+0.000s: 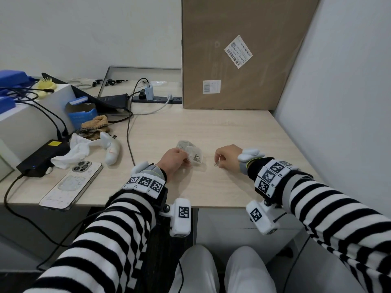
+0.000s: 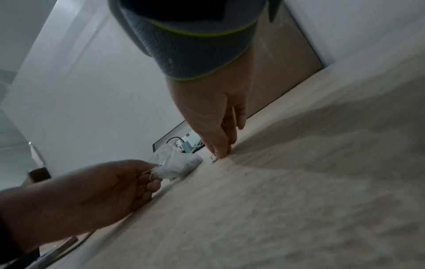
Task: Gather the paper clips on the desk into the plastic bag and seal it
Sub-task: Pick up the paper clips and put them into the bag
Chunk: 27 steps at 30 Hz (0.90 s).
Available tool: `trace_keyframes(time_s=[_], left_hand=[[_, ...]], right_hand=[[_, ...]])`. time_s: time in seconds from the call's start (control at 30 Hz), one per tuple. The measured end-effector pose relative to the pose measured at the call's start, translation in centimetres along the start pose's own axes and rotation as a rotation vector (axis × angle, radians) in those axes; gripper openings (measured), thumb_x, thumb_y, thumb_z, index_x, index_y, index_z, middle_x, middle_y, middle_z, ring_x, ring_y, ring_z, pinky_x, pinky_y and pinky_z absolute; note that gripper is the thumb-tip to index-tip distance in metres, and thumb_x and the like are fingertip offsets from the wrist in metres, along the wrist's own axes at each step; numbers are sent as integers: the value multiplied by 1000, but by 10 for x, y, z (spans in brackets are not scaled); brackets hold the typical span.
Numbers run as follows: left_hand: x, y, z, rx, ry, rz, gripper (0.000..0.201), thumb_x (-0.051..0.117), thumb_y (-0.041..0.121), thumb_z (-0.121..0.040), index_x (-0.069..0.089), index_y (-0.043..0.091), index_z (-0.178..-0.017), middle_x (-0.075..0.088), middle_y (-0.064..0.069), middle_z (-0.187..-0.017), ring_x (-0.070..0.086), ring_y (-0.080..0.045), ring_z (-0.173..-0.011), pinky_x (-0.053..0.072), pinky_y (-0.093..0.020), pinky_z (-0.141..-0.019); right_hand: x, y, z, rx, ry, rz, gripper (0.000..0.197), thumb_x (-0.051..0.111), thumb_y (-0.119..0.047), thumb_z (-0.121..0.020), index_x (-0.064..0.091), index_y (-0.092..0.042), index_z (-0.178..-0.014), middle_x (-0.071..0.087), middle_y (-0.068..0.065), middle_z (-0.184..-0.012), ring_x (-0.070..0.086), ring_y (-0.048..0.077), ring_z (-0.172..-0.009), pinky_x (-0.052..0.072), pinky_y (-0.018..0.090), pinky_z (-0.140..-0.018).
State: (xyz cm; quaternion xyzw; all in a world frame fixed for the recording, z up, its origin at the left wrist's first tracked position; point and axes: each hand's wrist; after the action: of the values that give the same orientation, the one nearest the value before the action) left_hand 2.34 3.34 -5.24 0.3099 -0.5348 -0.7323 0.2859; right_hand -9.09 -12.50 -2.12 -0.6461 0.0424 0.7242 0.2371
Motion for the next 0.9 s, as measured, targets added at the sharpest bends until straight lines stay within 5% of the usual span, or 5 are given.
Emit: trace_keyframes(time_s=[0.1, 0.27, 0.5, 0.6, 0.9], left_hand=[[0, 0, 1, 3, 5, 7, 26, 43, 5, -90, 54, 7, -67, 58, -9, -61, 57, -25, -61, 43, -28, -55], [0, 1, 2, 3, 0, 11, 25, 43, 4, -89, 53, 7, -66, 58, -9, -61, 55, -22, -56, 41, -23, -48], [1, 1, 2, 2, 10, 39, 27, 43, 4, -90, 50, 9, -64, 57, -10, -64, 57, -18, -53, 40, -23, -49], [0, 0, 2, 4, 15, 42, 27, 44, 4, -90, 50, 10, -65, 58, -10, -65, 59, -17, -53, 42, -18, -43], [0, 0, 3, 19, -12, 58, 25, 44, 5, -90, 52, 10, -67, 63, -6, -60, 62, -18, -54, 44, -24, -52]], right_hand=[[-7, -11, -1, -20, -94, 163, 20, 53, -8, -90, 65, -7, -106, 64, 7, -109, 60, 25, -99, 37, 24, -66], [-9, -16, -7, 18, -175, 262, 30, 50, -13, -95, 40, -14, -67, 43, 1, -77, 40, 17, -71, 22, 20, -48], [-3, -9, 1, 45, 111, -144, 5, 57, -13, -90, 60, -13, -86, 67, 10, -106, 56, 20, -89, 36, 24, -71], [-7, -23, -2, 29, 339, -370, 2, 63, -16, -85, 64, -15, -85, 65, 2, -90, 53, 15, -83, 36, 23, -70], [7, -55, -10, -19, 303, -327, 10, 65, -21, -84, 66, -16, -92, 69, 1, -95, 60, 18, -84, 45, 27, -66]])
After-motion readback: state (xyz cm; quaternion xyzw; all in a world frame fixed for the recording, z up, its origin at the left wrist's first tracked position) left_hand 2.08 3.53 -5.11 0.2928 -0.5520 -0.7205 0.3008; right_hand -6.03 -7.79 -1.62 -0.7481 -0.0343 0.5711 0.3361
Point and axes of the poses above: each hand's wrist, its own z-axis away from the middle knuckle, its own x-axis out of the palm, y = z × x
